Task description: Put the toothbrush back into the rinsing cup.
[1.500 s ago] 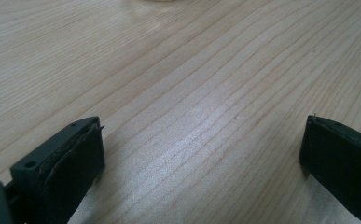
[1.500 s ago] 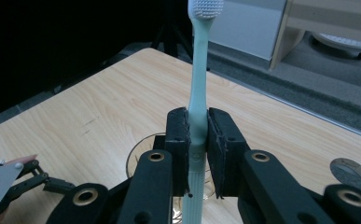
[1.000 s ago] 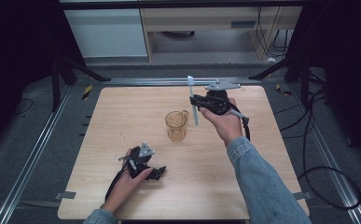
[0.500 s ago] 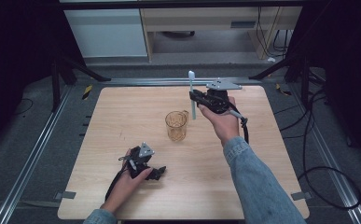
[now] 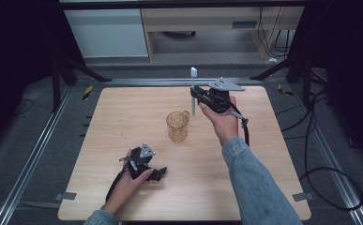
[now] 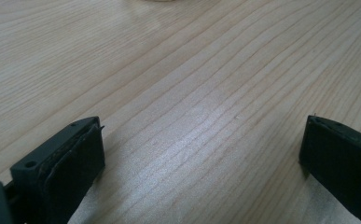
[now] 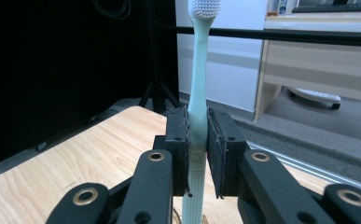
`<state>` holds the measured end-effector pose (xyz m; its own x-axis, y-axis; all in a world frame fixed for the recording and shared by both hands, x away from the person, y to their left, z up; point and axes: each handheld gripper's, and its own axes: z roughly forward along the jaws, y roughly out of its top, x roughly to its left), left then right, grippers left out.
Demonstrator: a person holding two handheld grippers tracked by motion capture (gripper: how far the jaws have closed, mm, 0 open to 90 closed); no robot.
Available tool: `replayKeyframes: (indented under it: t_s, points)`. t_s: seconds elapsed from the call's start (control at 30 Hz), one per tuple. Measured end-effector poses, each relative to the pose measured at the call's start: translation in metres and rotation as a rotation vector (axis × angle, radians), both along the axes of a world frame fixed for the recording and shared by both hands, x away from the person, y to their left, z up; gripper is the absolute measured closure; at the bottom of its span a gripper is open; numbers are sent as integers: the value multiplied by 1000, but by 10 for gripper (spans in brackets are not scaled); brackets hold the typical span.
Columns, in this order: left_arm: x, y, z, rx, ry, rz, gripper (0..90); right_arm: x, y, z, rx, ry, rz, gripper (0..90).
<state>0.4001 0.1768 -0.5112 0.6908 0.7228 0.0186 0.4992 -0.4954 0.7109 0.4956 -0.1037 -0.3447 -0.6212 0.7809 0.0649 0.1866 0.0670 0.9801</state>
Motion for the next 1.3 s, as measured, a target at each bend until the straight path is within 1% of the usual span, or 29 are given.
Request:
replayKeyframes:
  t_s: [0.23, 0.37, 0.53, 0.57, 0.63, 0.7, 0.83, 0.9, 1.27, 1.3]
  points:
    - [0, 0, 0, 1, -1, 1, 0, 2, 0, -2, 14, -9, -7, 791]
    - [0, 0, 0, 0, 0, 0, 0, 3, 1, -2, 35, -25, -10, 790]
    - [0, 0, 0, 1, 0, 1, 0, 3, 2, -4, 47, -49, -17, 791]
    - [0, 0, 0, 1, 0, 1, 0, 3, 3, -5, 56, -49, -18, 791]
    - [0, 0, 0, 1, 0, 1, 0, 4, 3, -7, 56, -65, -15, 791]
    - [0, 0, 0, 0, 0, 0, 0, 5, 4, -9, 62, -72, -17, 791]
    - [0, 0, 0, -1, 1, 2, 0, 6, 3, -13, 80, -89, -23, 791]
    - [0, 0, 0, -1, 1, 1, 0, 6, 2, -15, 98, -98, -27, 791]
    - [0, 0, 0, 2, 2, -1, 0, 7, 1, -27, 114, -99, -25, 791]
    - [0, 0, 0, 2, 2, -1, 0, 7, 1, -27, 115, -104, -22, 791]
